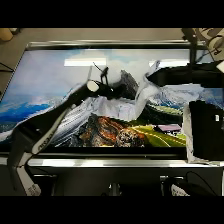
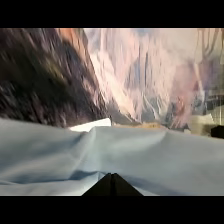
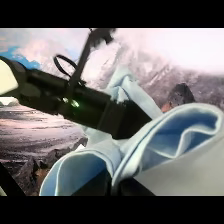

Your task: Fold the shirts.

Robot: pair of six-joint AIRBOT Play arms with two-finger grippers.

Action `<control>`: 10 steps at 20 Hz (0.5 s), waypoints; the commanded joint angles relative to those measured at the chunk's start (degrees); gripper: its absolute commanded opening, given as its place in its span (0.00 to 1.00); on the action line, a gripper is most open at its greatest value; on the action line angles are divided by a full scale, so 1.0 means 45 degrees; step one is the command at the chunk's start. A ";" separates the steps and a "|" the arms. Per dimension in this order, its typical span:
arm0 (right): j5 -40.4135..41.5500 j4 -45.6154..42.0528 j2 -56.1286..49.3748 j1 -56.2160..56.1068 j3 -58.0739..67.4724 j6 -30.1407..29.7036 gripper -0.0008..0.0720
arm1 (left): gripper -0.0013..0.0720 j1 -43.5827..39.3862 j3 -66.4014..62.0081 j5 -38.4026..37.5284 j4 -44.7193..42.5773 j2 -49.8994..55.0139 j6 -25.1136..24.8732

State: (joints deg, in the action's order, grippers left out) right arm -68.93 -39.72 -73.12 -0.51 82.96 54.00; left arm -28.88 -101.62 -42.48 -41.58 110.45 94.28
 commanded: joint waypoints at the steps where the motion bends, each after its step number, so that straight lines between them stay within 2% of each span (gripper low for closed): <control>1: 0.2968 0.0107 -0.1258 -0.2399 0.0010 0.0087 0.03 | 0.05 0.2132 -0.0010 -0.1583 -0.3721 -0.2599 -0.0287; 3: 0.4697 0.0724 -0.2419 -0.3793 0.0010 0.0083 0.03 | 0.05 0.3478 -0.0005 -0.2535 -0.4804 -0.4371 -0.0291; 6: 0.6115 0.2545 -0.4381 -0.5289 0.0015 -0.0160 0.03 | 0.05 0.4697 -0.0005 -0.2841 -0.5158 -0.6630 -0.0287; 7: 0.6591 0.3245 -0.4974 -0.5668 0.0015 -0.0622 0.07 | 0.05 0.4828 -0.0005 -0.2856 -0.5158 -0.7198 -0.0287; 8: 0.6902 0.3793 -0.5411 -0.5858 0.0015 -0.0806 0.44 | 0.05 0.4838 -0.0005 -0.2914 -0.5158 -0.7626 -0.0282; 9: 0.7043 0.4211 -0.5693 -0.5882 0.0015 -0.1078 0.91 | 0.05 0.4765 -0.0005 -0.3045 -0.5153 -0.7902 -0.0277; 10: 0.6985 0.4192 -0.5731 -0.5731 0.0015 -0.1467 0.98 | 0.05 0.4648 0.0000 -0.3245 -0.5153 -0.8077 -0.0277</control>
State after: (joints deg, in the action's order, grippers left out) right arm -42.41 -26.72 -94.59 -24.10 82.94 51.13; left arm -9.23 -101.65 -54.89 -62.81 79.40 93.06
